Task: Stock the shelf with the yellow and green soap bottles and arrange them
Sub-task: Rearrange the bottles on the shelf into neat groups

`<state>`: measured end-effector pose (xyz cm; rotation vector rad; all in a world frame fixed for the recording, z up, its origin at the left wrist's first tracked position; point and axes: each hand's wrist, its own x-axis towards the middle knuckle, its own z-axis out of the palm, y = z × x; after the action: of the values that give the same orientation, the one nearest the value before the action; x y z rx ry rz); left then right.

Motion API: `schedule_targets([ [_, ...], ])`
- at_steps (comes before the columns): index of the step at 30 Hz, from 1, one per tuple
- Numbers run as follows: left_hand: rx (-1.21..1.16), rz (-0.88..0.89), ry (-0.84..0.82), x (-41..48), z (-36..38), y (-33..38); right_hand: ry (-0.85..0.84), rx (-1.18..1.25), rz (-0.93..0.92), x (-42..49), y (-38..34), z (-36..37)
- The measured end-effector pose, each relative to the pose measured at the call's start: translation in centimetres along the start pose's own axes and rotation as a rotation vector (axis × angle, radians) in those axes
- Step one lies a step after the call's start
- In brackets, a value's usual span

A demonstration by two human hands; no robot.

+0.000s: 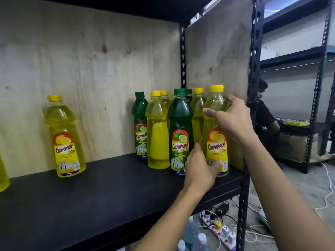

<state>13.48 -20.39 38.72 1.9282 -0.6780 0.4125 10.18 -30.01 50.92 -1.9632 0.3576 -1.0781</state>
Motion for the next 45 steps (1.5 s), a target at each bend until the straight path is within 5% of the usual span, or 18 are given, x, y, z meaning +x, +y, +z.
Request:
schedule_targets([
  [8,-0.306,-0.037,0.121,-2.5,-1.5,-0.3,0.076,-0.046,-0.177,-4.3,-3.3,-0.2],
  [16,-0.371,0.046,0.232,-5.2,-10.0,-3.2,-0.01,0.034,-0.271,-7.9,-8.7,3.4],
  [33,-0.04,-0.132,0.4,-7.6,-30.0,-12.8,-0.32,0.314,-0.252,-13.4,-17.5,22.4],
  [45,0.074,-0.199,0.444,-7.2,-32.9,-15.6,-0.338,0.372,-0.289,-15.0,-18.9,27.5],
])
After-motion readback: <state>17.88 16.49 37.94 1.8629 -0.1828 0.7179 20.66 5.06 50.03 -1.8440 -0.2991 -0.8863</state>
